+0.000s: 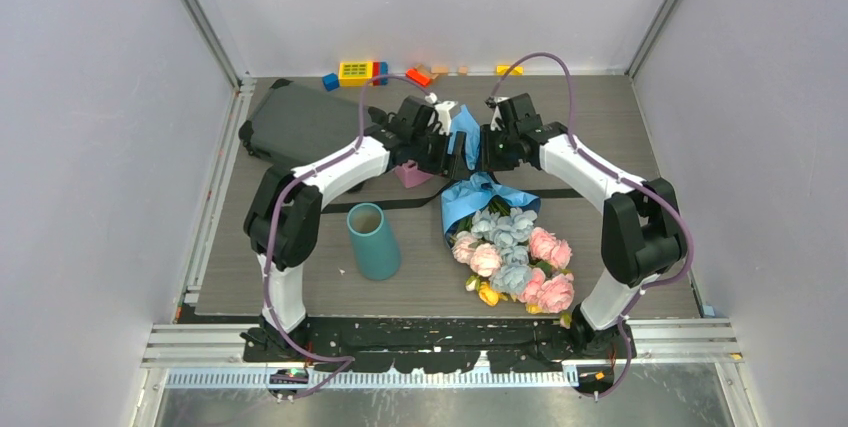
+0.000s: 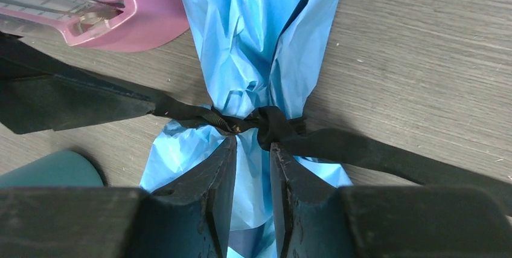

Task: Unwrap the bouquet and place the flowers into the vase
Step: Untie the ribbon from the wrapping paper.

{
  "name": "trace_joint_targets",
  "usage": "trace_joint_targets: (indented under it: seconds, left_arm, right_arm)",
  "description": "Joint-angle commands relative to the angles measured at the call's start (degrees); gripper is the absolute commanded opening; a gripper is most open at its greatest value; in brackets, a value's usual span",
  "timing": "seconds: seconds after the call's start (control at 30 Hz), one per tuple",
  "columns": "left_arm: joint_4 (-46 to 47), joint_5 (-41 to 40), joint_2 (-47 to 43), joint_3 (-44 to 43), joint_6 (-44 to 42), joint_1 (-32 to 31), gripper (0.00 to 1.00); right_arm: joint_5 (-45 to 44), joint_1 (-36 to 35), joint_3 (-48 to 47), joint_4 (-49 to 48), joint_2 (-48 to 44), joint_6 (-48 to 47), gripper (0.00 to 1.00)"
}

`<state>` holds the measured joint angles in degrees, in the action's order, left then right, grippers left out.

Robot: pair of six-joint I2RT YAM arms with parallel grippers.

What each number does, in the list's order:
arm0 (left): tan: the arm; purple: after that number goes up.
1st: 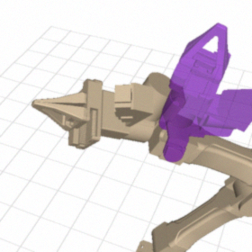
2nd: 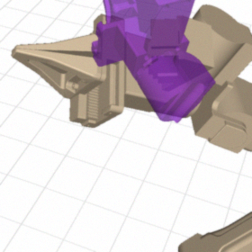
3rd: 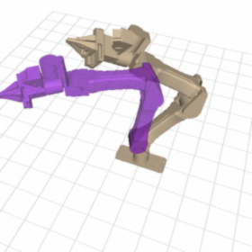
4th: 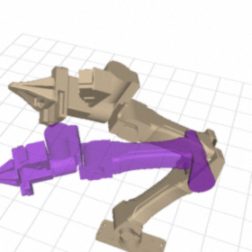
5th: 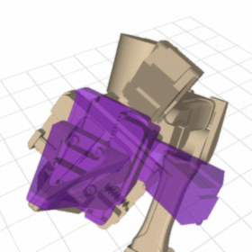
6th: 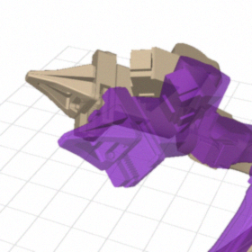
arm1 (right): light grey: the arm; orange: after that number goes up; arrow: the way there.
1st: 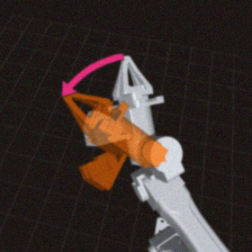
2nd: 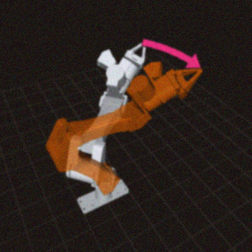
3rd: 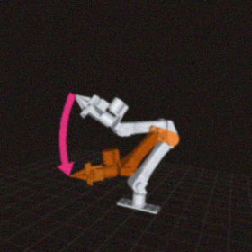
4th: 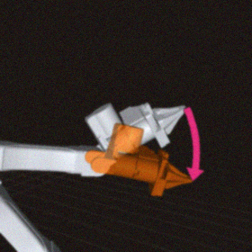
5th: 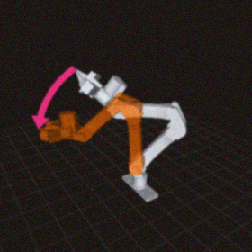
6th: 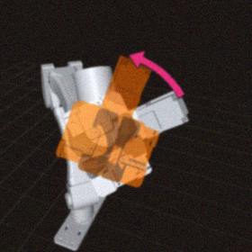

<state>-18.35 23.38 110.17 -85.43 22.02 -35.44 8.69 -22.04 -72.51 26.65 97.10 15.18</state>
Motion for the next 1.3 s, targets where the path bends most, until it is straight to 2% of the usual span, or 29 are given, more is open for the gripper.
trace_joint_targets:
  seconds: [0.0, 0.23, 0.43, 0.6, 0.73, 0.83, 0.97, 1.1, 1.27]
  left_arm:
    - [0.1, -1.8, 1.0, -1.3, -1.3, -0.4, 0.66]
    - [-1.2, -4.1, 2.1, -2.6, -3.0, -1.4, 0.64]
    - [-1.4, -5.3, 3.3, -3.4, -3.8, -1.7, 0.62]
    - [-1.3, -5.2, 4.3, -4.0, -4.6, -2.2, 0.47]
    - [-1.3, -5.2, 4.2, -3.6, -5.2, -2.5, 0.33]
    - [-1.3, -5.2, 4.0, -3.2, -5.6, -2.8, 0.2]
    - [-1.3, -4.2, 3.8, -2.6, -6.0, -3.3, 0.01]
    - [-1.3, -3.3, 2.8, -1.4, -5.8, -3.8, 0.0]
    - [-0.1, -4.5, 0.7, 0.7, -5.6, -4.3, 0.0]
  right_arm:
    - [-1.1, -1.3, 0.3, -1.0, -2.7, 1.9, 0.32]
    - [-7.2, -1.4, 1.2, -1.5, -3.4, 8.1, 0.32]
    - [-10.8, -1.4, 2.3, -2.3, -3.9, 9.9, 0.33]
    - [-12.3, -1.3, 2.0, -3.1, -2.9, 10.2, 0.29]
    - [-13.0, -1.3, 1.2, -4.0, -2.1, 10.2, 0.22]
    - [-14.6, -1.3, 0.6, -4.0, -1.3, 10.1, 0.15]
    - [-15.8, -1.3, 0.3, -3.3, -1.4, 10.5, 0.13]
    - [-16.3, -1.3, 0.6, -1.8, -2.8, 11.4, 0.14]
    - [-16.3, -1.5, 1.7, 0.2, -6.1, 13.6, 0.24]
